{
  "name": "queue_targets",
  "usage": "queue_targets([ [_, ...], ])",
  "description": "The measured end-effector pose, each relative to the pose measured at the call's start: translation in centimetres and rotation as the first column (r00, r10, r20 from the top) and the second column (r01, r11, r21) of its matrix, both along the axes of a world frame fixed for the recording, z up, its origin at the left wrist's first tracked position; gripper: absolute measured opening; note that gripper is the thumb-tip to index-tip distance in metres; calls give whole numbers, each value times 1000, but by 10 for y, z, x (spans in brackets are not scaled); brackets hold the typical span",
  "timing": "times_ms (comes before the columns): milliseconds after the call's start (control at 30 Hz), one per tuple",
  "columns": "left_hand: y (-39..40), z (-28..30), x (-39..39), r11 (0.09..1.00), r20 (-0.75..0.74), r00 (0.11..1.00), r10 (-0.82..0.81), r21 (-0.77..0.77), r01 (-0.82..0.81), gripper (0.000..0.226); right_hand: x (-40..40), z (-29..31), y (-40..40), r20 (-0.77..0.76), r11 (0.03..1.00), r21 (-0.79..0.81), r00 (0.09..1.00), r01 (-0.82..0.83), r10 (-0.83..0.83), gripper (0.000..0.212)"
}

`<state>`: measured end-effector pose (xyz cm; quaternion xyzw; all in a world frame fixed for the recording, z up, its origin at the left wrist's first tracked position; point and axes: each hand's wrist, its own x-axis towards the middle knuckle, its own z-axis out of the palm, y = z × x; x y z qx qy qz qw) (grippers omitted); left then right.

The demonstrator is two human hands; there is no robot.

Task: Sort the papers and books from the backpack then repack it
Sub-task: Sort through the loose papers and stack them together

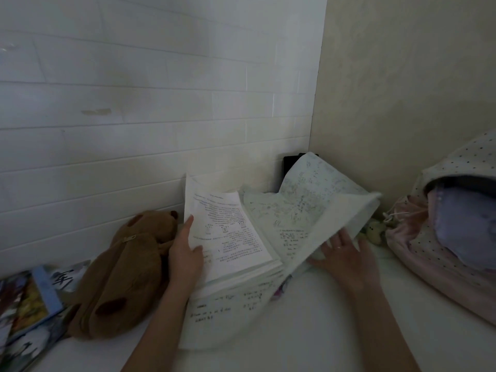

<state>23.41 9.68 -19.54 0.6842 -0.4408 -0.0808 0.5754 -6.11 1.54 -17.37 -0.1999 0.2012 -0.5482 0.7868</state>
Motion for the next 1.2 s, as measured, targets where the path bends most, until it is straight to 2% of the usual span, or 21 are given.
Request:
queue_targets([
  [33,0,0,-1,1000,-5,1000,-1,6,1,70,9,4,3,-143,1000,-11,990,1,-2,37],
  [67,0,0,-1,1000,-9,1000,-1,8,1,70,19,3,3,-344,998,-27,937,53,-59,27],
  [100,0,0,-1,1000,-13,1000,-2,7,2,70,28,3,4,-471,991,-52,872,123,-132,17],
  [133,0,0,-1,1000,-21,1000,-2,5,2,70,34,-1,2,-556,981,-79,809,177,-191,15],
  [200,1,0,-1,1000,-35,999,-2,2,2,70,39,-4,6,-684,977,-124,698,171,-209,25],
  [267,0,0,-1,1000,-36,999,-4,1,4,70,42,2,18,-802,981,-195,575,7,-163,24],
  [333,0,0,-1,1000,-40,999,-5,-2,5,70,49,6,27,-896,937,-255,424,-239,-136,18],
  [400,1,1,-2,1000,-41,999,-4,0,4,70,61,5,34,-924,882,-292,347,-370,-160,22],
  [467,1,3,-4,1000,-36,999,-3,-6,3,69,69,3,32,-919,896,-259,377,-361,-114,24],
  [533,3,5,-5,999,-53,999,-4,-36,2,67,71,-1,28,-924,906,-243,368,-347,-108,15],
  [567,4,8,-5,998,-81,997,-11,-61,6,66,71,-1,29,-905,905,-260,411,-336,-108,11],
  [600,5,11,-6,996,-118,993,-23,-90,13,66,71,0,30,-866,903,-275,493,-329,-84,7],
  [733,6,19,-8,988,-173,979,-105,-134,82,68,71,2,29,-752,924,-191,655,-331,79,48],
  [800,6,19,-11,985,-165,975,-147,-113,129,68,71,9,30,-642,917,-126,736,-379,216,51],
  [833,6,18,-12,984,-166,973,-163,-95,149,68,71,9,30,-625,913,-115,742,-392,240,47],
  [900,6,16,-13,980,-175,965,-197,-77,186,63,70,6,30,-681,924,-116,706,-365,193,38],
  [1000,5,18,-14,973,-373,899,-229,-109,203,50,67,1,25,-736,968,-45,663,-247,135,41],
  [1067,6,18,-15,975,-333,916,-223,-85,206,62,58,4,21,-730,976,-31,672,-215,125,39],
  [1133,5,18,-14,982,-268,945,-187,-58,178,69,47,11,17,-715,980,-124,699,-155,20,29],
  [1200,3,16,-12,985,-247,954,-170,-56,161,69,35,20,18,-714,960,-280,668,1,-209,16],
])
